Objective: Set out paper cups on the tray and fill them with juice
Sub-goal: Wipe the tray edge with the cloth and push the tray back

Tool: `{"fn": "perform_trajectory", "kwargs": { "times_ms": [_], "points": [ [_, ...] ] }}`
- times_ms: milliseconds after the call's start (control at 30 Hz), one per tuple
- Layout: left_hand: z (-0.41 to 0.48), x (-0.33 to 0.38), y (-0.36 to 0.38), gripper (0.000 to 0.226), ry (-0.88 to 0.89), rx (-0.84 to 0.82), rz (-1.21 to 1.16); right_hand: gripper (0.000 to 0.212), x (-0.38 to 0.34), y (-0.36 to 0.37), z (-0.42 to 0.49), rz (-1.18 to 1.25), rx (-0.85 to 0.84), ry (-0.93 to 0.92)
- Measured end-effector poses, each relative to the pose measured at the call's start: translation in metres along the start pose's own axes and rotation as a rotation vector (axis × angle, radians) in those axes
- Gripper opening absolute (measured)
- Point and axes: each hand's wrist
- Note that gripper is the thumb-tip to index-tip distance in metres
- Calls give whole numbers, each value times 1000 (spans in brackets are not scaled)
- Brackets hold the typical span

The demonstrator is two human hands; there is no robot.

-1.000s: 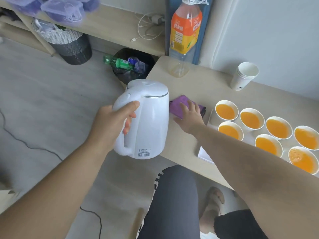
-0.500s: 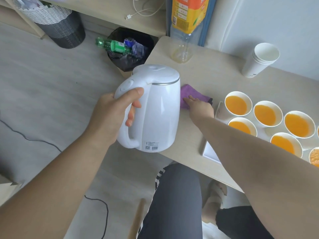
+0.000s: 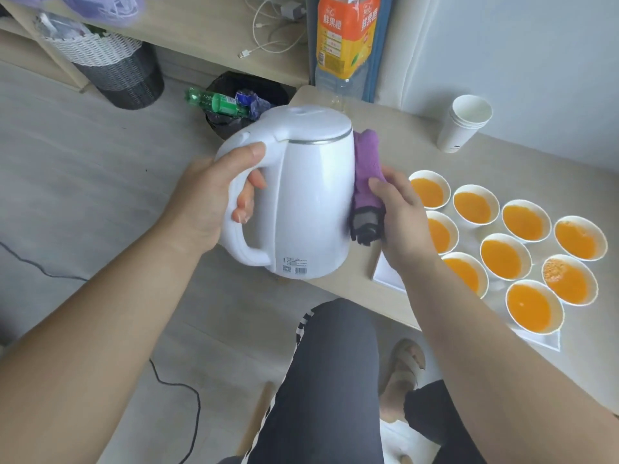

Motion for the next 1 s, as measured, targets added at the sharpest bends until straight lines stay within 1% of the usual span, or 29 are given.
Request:
{"fn": "perform_trajectory", "kwargs": {
  "times_ms": [33,133,233,300,367,433,500,600,633,667,700,733,833,867,900,933,967,1000],
  "points": [
    [-3,0,0,38,5,-33,-22,12,-6,4,-4,6,11,-12],
    [-18,-2,-5,35,18,-153,-82,19,-23,11,-9,20,79,-77],
    [-28,-1,-15,32,27,-277,-104,18,-34,13,-7,-9,0,-102],
    [-32,2,-22,45,41,-356,-124,14,-43,12,-3,-31,-53,-102],
    [-38,6,-26,49,57,-424,-140,13,-59,9,-1,-9,-98,-117],
    [-41,10,-28,48,71,-495,-146,19,-76,8,5,-55,-116,-90],
    [-42,13,-25,47,86,-539,-133,14,-87,7,9,-87,-137,-37],
    [-39,13,-16,49,77,-537,-121,17,-88,4,7,119,-162,73],
    [-38,12,-14,50,73,-535,-127,22,-87,2,6,183,-142,124],
    [-36,11,-12,50,72,-538,-131,34,-87,-2,5,223,-119,143],
    [-35,10,-10,50,69,-540,-133,44,-89,-7,4,251,-107,137],
    [-33,9,-8,50,68,-543,-133,48,-90,-11,6,284,-110,113],
    [-32,10,-2,50,60,-574,-128,55,-95,-16,2,378,-103,46],
    [-32,11,-1,50,64,-581,-128,55,-93,-18,3,357,-65,65],
    [-33,12,1,50,70,-585,-129,51,-94,-17,1,292,-62,81],
    [-33,13,2,50,78,-582,-131,44,-90,-19,1,191,-35,77],
    [-34,14,3,50,87,-576,-132,39,-88,-24,-3,101,-60,75],
    [-34,15,4,50,94,-565,-133,38,-82,-29,-6,-1,-61,80]
  ]
}}
Point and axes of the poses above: each hand's wrist, its own z-axis towards the middle knuckle, its own y-axis out of the palm, x = y × z, and after that the axes turned 11 degrees about -y, right-handed
